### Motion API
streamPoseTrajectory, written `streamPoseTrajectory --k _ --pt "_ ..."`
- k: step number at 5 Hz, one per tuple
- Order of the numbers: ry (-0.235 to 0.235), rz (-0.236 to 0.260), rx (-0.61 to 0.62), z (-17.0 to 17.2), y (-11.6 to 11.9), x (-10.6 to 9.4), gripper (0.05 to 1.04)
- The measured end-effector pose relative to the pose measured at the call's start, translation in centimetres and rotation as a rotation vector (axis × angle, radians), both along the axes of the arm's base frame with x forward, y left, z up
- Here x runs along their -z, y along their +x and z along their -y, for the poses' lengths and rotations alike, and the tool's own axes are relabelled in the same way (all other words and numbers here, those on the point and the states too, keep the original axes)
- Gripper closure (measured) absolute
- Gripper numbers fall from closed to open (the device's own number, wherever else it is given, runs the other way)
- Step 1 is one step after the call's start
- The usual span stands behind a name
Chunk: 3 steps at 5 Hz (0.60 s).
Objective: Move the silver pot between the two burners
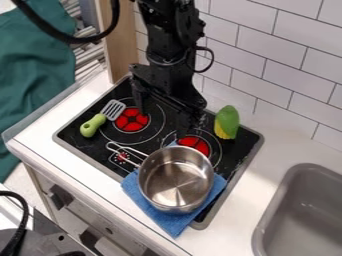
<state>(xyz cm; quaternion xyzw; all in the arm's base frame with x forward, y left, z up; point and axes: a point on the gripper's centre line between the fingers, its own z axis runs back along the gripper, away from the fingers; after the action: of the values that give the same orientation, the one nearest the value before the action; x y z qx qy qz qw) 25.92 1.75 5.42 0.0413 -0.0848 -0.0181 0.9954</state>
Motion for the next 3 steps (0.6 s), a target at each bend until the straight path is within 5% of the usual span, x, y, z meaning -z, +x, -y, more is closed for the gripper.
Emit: streamPoseTrajectory --k 3 --pt "-0.080 -0.027 0.042 0.1 -2.1 3.5 0.083"
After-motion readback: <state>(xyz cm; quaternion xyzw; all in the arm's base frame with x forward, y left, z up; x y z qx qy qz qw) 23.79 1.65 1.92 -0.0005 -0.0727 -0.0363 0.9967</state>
